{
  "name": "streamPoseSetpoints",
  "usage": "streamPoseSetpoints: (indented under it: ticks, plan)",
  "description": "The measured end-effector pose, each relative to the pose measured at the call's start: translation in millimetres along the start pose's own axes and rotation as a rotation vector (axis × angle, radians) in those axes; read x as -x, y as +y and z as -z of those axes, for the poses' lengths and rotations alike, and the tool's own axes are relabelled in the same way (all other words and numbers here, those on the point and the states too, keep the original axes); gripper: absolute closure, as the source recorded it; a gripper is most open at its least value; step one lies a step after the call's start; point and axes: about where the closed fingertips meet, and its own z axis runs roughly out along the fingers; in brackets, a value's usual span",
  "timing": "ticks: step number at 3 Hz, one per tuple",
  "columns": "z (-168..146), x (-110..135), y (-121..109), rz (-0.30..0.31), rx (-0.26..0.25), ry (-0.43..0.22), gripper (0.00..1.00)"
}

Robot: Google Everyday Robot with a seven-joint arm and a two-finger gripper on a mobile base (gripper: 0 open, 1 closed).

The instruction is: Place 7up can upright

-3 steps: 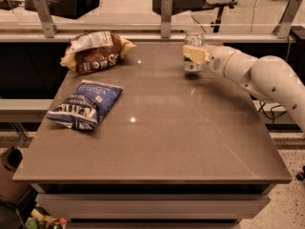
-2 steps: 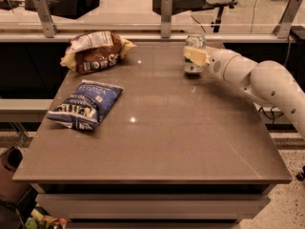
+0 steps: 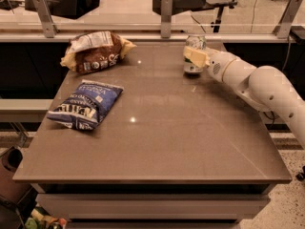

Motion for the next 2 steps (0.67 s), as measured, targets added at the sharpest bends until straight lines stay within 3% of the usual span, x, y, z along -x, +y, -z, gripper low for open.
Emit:
streamPoseSetpoints:
  ticks: [2]
  plan:
    - [-0.3, -1.7, -0.2, -0.007, 0.0, -0.004, 1.0]
